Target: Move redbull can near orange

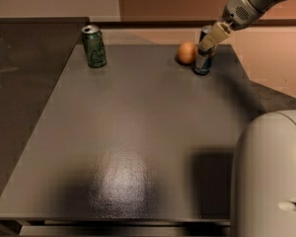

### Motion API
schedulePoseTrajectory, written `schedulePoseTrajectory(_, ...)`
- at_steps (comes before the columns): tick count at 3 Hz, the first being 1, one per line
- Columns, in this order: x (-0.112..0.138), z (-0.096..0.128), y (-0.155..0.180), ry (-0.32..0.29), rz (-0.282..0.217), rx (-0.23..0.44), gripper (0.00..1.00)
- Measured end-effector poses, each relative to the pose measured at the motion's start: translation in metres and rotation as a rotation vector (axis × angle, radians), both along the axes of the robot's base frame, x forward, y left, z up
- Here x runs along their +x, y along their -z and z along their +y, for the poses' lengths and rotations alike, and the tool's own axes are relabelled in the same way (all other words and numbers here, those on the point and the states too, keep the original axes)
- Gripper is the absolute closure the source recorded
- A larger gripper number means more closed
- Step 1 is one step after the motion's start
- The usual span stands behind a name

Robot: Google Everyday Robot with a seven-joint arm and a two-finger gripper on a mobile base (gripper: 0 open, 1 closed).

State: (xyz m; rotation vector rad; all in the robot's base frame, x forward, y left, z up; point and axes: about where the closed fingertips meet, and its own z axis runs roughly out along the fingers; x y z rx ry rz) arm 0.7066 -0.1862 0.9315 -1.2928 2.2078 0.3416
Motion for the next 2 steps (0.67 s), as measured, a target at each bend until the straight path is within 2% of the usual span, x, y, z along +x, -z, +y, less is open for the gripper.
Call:
schedulePoseTrajectory(1, 0.0023, 0.0020, 0.0023, -0.001, 0.000, 0.002, 0.00)
schedulePoseTrajectory(2, 0.0023, 0.0020, 0.0024, -0.001, 0.000, 0.002, 0.00)
